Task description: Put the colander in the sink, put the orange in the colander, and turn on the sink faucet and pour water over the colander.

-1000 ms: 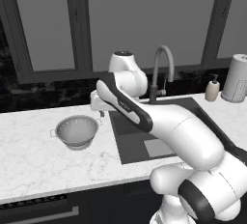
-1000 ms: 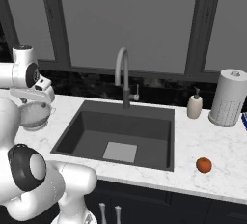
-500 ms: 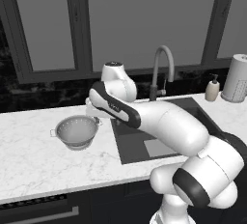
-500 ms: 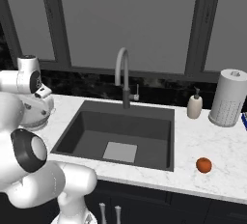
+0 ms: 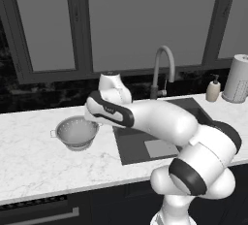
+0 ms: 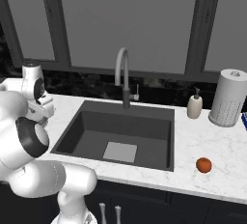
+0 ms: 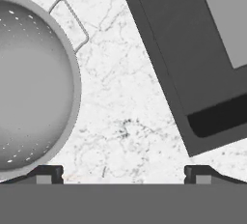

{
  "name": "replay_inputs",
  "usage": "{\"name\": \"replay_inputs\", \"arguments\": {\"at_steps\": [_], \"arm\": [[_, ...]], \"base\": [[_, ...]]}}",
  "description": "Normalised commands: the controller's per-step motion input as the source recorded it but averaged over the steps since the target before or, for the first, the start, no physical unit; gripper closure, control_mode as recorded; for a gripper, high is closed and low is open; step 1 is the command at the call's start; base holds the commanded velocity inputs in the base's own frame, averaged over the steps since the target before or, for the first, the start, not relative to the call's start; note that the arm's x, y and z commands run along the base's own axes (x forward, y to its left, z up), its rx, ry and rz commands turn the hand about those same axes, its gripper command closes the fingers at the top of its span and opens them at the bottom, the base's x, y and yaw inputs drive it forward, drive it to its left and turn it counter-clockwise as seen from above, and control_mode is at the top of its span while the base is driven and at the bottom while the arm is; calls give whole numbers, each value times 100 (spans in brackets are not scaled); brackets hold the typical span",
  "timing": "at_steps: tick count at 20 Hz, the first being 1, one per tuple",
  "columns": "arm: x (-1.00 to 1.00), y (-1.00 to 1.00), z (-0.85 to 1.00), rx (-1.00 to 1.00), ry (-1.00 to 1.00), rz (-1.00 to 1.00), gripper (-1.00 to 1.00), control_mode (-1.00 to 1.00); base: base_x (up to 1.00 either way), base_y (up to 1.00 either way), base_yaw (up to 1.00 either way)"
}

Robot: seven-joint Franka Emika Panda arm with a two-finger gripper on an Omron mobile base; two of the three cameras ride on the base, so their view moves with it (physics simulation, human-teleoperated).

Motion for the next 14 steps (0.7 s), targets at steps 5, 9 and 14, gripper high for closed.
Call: {"name": "replay_inputs", "arguments": {"at_steps": [5,9,14], "arm": [[17,18,-19,0,0,-8,-100,-100],[18,6,-27,0,0,-7,-100,-100],[13,1,-30,0,-1,-6,-100,-100]], "base": [[0,0,0],[0,0,0],[0,0,0]]}}
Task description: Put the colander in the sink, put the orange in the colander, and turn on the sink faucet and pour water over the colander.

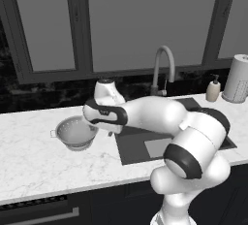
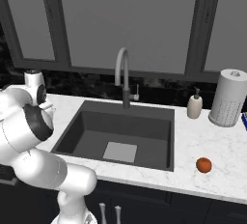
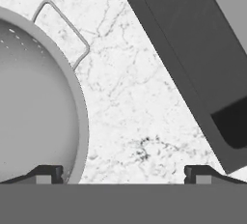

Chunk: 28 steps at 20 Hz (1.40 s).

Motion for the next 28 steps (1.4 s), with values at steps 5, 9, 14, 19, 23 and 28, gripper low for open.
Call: {"name": "replay_inputs", "arguments": {"at_steps": [5,9,14,19,23,28], "arm": [[19,11,-23,0,-3,-3,-100,-100],[19,20,-15,0,-7,0,-100,-100],[9,13,-22,0,-7,0,-100,-100],[4,3,-30,0,-7,0,-100,-100],[6,0,-34,0,-5,0,-100,-100],[4,2,-28,0,-3,-1,100,-100]], "base": [[0,0,0],[0,0,0],[0,0,0],[0,0,0],[0,0,0],[0,0,0]]}}
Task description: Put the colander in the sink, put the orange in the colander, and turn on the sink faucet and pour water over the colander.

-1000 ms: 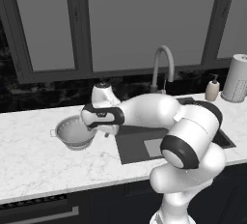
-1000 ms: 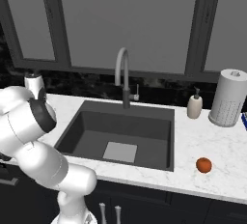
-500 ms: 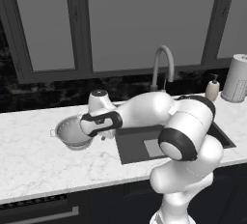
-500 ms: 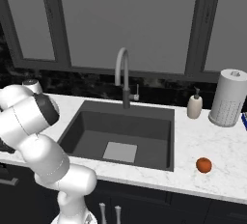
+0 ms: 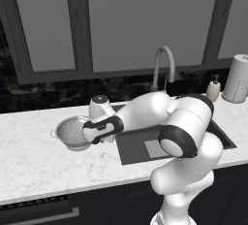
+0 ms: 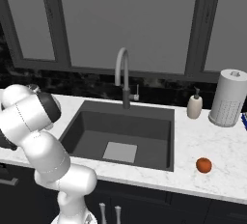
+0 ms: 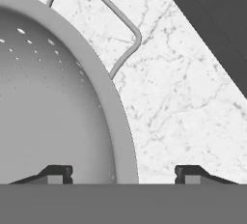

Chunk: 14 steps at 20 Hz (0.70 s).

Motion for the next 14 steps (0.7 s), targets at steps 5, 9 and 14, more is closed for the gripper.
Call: {"name": "replay_inputs", "arguments": {"at_steps": [5,9,14], "arm": [[0,-14,-3,0,-1,-24,100,-100],[0,-43,0,0,0,-66,100,-100],[0,-31,0,0,0,-81,100,-100]], "base": [[0,0,0],[0,0,0],[0,0,0]]}}
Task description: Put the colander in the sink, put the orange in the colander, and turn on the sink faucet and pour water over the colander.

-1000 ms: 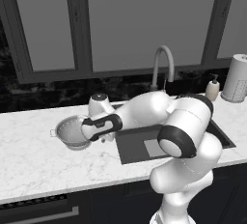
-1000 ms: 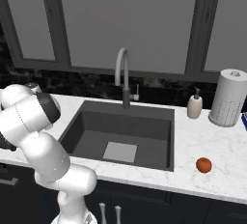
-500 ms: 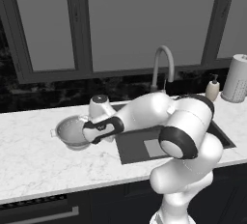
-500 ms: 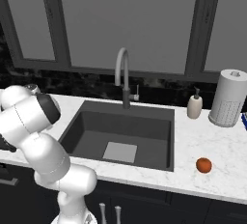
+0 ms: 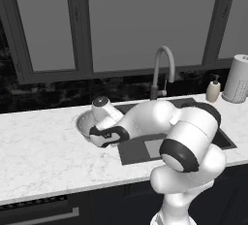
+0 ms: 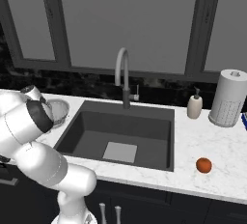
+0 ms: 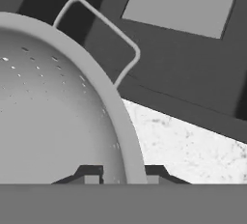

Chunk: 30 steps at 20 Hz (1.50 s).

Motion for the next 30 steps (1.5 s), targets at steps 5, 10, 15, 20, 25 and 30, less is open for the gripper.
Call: {"name": "replay_inputs", "arguments": {"at_steps": [5,10,15,20,25,30], "arm": [[0,-20,6,3,0,-85,100,-100],[0,-38,24,5,0,-82,100,-100],[0,-65,8,3,0,-74,100,-100],[-2,-48,-22,0,-9,-62,100,-100],[14,-23,-15,0,-6,-53,100,-100],[15,0,-28,0,0,-49,100,-100]], "base": [[0,0,0],[0,0,0],[0,0,0],[0,0,0],[0,0,0],[0,0,0]]}}
